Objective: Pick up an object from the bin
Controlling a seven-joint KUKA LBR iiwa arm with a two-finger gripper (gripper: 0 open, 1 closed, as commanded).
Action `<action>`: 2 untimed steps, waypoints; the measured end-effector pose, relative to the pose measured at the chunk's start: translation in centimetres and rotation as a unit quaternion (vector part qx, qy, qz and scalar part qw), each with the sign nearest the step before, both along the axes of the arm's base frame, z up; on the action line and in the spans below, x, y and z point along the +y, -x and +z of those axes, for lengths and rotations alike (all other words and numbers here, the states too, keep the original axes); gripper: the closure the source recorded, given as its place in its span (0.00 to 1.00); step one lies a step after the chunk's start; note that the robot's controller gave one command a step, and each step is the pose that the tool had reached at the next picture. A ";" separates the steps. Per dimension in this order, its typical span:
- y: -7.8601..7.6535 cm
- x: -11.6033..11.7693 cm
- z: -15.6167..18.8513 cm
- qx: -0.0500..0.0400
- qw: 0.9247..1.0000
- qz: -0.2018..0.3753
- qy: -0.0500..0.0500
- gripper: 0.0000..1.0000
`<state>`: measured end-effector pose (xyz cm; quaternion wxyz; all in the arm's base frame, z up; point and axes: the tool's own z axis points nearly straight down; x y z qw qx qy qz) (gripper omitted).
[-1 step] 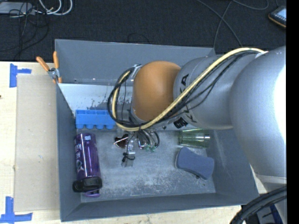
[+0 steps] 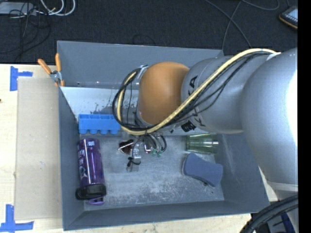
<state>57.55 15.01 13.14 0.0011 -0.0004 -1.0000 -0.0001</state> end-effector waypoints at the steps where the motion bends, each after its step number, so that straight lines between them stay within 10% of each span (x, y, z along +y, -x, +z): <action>1: -4.2 -4.0 -6.4 0.002 0.999 0.050 0.000 0.00; 2: -4.4 -4.0 0.6 -0.006 1.000 0.030 -0.002 0.00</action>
Offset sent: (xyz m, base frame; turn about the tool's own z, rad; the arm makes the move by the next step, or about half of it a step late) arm 0.0416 -0.0399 0.0031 -0.0598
